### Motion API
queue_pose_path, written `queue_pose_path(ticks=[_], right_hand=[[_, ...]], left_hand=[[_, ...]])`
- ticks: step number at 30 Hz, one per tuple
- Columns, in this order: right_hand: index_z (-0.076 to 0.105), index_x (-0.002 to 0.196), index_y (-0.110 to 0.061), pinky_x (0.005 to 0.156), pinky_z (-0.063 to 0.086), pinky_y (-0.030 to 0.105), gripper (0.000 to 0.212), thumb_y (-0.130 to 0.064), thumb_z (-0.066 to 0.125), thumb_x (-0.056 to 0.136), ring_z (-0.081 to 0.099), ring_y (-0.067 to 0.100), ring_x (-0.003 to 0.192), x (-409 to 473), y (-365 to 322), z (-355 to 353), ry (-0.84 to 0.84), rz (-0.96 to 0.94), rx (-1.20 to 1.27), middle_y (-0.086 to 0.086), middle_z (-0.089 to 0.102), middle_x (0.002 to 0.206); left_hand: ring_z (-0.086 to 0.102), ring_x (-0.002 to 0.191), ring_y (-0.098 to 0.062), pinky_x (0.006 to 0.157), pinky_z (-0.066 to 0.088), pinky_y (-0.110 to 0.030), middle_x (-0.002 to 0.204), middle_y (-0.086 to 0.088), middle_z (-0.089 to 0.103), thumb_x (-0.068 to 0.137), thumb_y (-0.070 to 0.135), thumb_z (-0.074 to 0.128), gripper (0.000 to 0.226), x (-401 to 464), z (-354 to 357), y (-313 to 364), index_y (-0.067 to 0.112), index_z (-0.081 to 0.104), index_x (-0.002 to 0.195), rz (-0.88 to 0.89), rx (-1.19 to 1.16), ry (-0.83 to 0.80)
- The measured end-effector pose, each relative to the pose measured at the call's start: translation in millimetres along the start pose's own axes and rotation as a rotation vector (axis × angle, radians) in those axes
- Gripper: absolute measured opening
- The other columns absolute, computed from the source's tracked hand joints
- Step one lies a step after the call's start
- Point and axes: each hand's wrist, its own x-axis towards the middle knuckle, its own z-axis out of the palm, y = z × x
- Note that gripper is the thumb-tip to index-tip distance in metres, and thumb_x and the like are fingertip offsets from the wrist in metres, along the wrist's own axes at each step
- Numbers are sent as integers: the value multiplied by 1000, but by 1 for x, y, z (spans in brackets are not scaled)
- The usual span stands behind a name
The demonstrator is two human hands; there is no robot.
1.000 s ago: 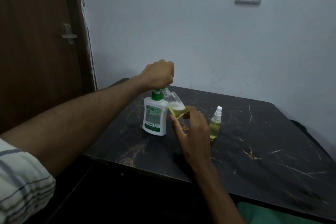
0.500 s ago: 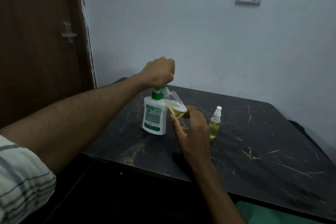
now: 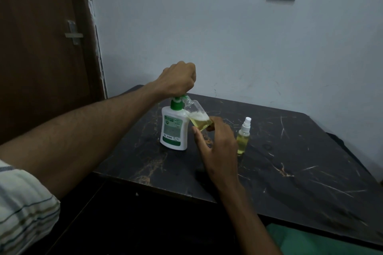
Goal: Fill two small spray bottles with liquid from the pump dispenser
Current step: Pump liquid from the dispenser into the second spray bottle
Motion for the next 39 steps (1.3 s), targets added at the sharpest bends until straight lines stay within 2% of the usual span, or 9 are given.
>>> queue_pose_path(ticks=[5, 9, 17, 21, 27, 31, 33, 35, 39], right_hand=[[62, 121, -19, 82, 51, 29, 35, -47, 63, 99, 55, 8, 95, 0, 0, -1, 10, -11, 2, -5, 63, 106], [62, 120, -19, 82, 50, 29, 36, -49, 62, 99, 55, 9, 96, 1, 1, 1, -2, 15, 7, -5, 63, 107], [60, 124, -19, 85, 50, 27, 40, -51, 60, 99, 54, 7, 99, 0, 1, 2, -7, 22, 4, -6, 62, 111], [60, 122, -20, 83, 50, 28, 37, -49, 61, 100, 54, 9, 97, 0, 1, 0, 0, 10, 10, -7, 61, 108], [61, 124, -19, 84, 50, 27, 41, -51, 59, 99, 54, 7, 98, 1, -1, 0, -2, 22, 8, -5, 62, 110], [60, 124, -19, 84, 50, 27, 40, -51, 60, 99, 55, 8, 99, 0, 0, 0, 2, 24, 9, -5, 63, 110], [61, 124, -19, 84, 50, 28, 40, -51, 60, 100, 55, 9, 99, 0, -1, -1, 4, 19, 22, -5, 63, 110], [61, 124, -19, 83, 50, 27, 40, -51, 59, 100, 55, 8, 98, 0, -1, -2, 5, 14, 22, -6, 62, 109], [62, 125, -16, 84, 49, 25, 43, -50, 60, 99, 55, 8, 100, 1, 0, 0, 1, 26, 18, -3, 64, 112]], left_hand=[[49, 65, -18, 63, 36, -35, 77, 1, 55, 84, 0, 48, 28, 1, -7, 5, 22, 43, 67, 10, 28, -1], [41, 59, -16, 58, 31, -35, 68, 4, 45, 81, -2, 47, 31, -1, -5, 4, 22, 37, 62, -2, 19, -10], [47, 62, -19, 63, 38, -36, 70, 3, 51, 78, 0, 47, 27, 2, -5, 2, 21, 41, 63, -2, 20, -12], [37, 55, -17, 61, 36, -36, 61, 4, 40, 74, -2, 46, 31, -2, -3, 3, 23, 35, 58, 3, 19, -22], [61, 78, -28, 74, 52, -44, 91, -8, 67, 79, 2, 49, 16, 1, -7, 4, 16, 55, 74, -6, 36, -28], [63, 77, -31, 71, 51, -45, 91, -13, 69, 83, 0, 49, 15, -3, -5, 5, 1, 64, 86, -21, 26, -23], [60, 76, -29, 72, 51, -48, 94, -15, 69, 83, 0, 49, 14, -3, -6, 5, 5, 62, 84, -13, 33, -24], [59, 81, -28, 72, 47, -43, 97, -11, 67, 83, 1, 49, 15, -2, -7, 5, 10, 60, 86, -9, 42, -26], [62, 83, -29, 75, 50, -43, 97, -7, 67, 86, 3, 50, 17, 0, -4, 3, 9, 64, 91, -22, 27, -4]])
